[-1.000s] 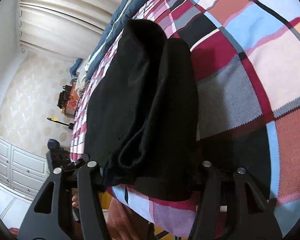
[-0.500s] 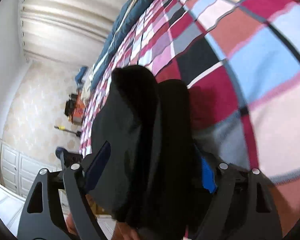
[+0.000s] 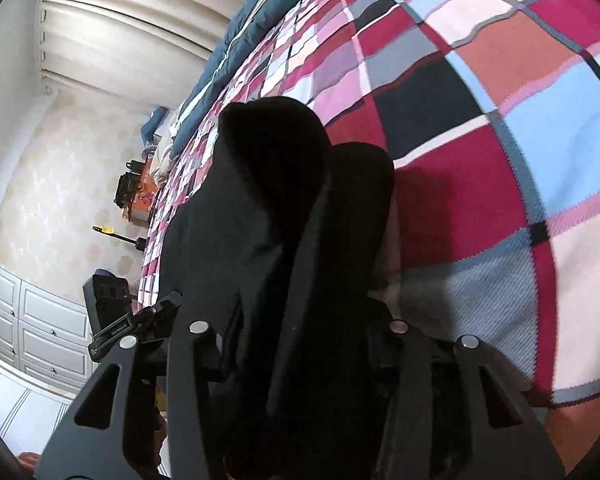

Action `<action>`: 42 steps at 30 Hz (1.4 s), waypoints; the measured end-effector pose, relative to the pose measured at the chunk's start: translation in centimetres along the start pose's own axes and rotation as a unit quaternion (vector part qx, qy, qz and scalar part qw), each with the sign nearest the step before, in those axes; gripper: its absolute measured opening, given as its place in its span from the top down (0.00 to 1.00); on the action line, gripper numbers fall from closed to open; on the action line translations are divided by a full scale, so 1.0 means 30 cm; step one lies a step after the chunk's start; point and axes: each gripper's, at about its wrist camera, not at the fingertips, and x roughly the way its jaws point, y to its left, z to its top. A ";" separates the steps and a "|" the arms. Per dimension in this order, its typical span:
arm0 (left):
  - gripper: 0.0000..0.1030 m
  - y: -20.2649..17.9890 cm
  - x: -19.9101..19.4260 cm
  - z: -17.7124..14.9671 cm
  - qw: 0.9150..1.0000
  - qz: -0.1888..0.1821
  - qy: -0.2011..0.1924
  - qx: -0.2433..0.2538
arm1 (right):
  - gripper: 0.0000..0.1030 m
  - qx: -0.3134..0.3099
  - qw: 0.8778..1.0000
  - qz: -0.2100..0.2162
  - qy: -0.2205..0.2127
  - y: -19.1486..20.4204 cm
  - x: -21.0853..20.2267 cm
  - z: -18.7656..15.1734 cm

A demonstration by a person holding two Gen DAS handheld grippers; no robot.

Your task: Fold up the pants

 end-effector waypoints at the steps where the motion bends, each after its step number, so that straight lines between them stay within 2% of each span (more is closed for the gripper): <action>1: 0.71 0.008 -0.007 0.002 1.000 0.002 -0.002 -0.001 | 0.57 -0.002 1.000 0.000 0.002 0.011 0.010 0.000; 14: 0.71 0.163 -0.126 0.002 0.999 0.014 -0.023 -0.033 | 0.57 -0.022 0.999 0.015 0.031 0.128 0.175 0.003; 25: 0.70 0.177 -0.133 -0.005 0.999 0.006 -0.026 -0.035 | 0.57 -0.020 0.999 0.020 0.032 0.131 0.187 0.001; 26: 0.69 0.180 -0.136 -0.005 0.999 0.003 -0.026 -0.034 | 0.56 -0.020 0.999 0.020 0.031 0.133 0.191 -0.001; 29: 0.55 0.181 -0.149 -0.007 0.999 -0.022 -0.032 -0.022 | 0.50 -0.015 0.999 0.029 0.031 0.112 0.176 -0.004; 31: 0.40 0.194 -0.168 -0.007 0.998 -0.041 -0.041 -0.024 | 0.44 -0.015 0.999 0.034 0.032 0.103 0.156 0.005; 35: 0.34 0.233 -0.202 0.034 0.996 -0.061 -0.060 -0.032 | 0.28 0.008 0.999 0.047 0.001 0.054 0.090 0.048; 36: 0.33 0.248 -0.201 0.058 0.995 -0.063 -0.065 -0.038 | 0.27 0.016 0.999 0.049 -0.005 0.043 0.086 0.066; 41: 0.32 0.304 -0.124 0.183 0.992 -0.087 -0.051 -0.074 | 0.17 -0.009 0.999 0.031 0.015 0.075 0.159 0.149; 42: 0.29 0.304 -0.105 0.204 0.992 -0.088 -0.048 -0.074 | 0.16 -0.009 0.999 0.033 0.019 0.080 0.179 0.170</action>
